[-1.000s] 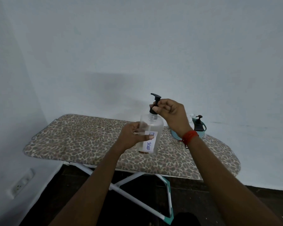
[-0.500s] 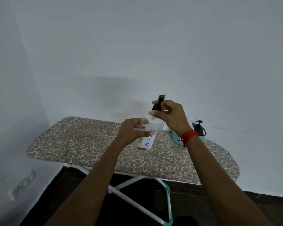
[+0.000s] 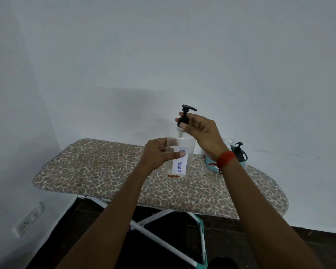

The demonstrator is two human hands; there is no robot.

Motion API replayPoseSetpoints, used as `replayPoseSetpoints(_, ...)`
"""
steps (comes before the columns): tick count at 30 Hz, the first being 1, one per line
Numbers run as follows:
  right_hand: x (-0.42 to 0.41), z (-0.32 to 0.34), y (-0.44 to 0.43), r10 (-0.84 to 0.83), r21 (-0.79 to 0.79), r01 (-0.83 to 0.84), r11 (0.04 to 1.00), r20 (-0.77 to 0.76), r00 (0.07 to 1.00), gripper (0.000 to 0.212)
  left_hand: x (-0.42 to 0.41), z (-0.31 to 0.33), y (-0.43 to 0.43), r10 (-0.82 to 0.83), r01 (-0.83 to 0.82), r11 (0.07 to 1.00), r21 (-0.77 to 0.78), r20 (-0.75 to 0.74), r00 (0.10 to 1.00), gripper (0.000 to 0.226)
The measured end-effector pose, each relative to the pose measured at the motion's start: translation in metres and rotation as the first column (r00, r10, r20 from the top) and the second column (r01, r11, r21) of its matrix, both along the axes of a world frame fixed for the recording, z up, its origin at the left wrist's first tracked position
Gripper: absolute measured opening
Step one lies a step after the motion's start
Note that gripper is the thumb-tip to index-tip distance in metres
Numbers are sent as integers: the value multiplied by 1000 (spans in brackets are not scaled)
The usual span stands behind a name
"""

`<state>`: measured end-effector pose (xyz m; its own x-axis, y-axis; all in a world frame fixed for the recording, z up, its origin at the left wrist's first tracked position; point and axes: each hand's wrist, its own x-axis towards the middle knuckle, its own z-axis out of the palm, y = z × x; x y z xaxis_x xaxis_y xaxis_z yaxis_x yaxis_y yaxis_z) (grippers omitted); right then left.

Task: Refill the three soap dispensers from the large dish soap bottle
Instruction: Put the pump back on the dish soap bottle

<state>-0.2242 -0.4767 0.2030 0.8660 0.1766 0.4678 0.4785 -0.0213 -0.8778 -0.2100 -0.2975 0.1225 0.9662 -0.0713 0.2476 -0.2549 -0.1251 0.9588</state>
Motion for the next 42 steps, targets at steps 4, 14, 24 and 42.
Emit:
replayPoseSetpoints(4,5,2,11,-203,-84,206,975,41,978,33,1,4,-5,-2,-1,998,57,43,999,50)
replayPoseSetpoints(14,5,2,1,17,-8,-17,1000,-3,1000,41,7,7,2,12,-12,1000,-7,25,1000,50)
replayPoseSetpoints(24,14,7,17,-285,-94,280,955,-47,957,37,11,6,-6,15,-19,996,91,45,999,52)
replayPoseSetpoints(42,21,5,8,-92,-108,83,991,-74,993,37,20,0,-1,21,-21,999,33,10,1000,52)
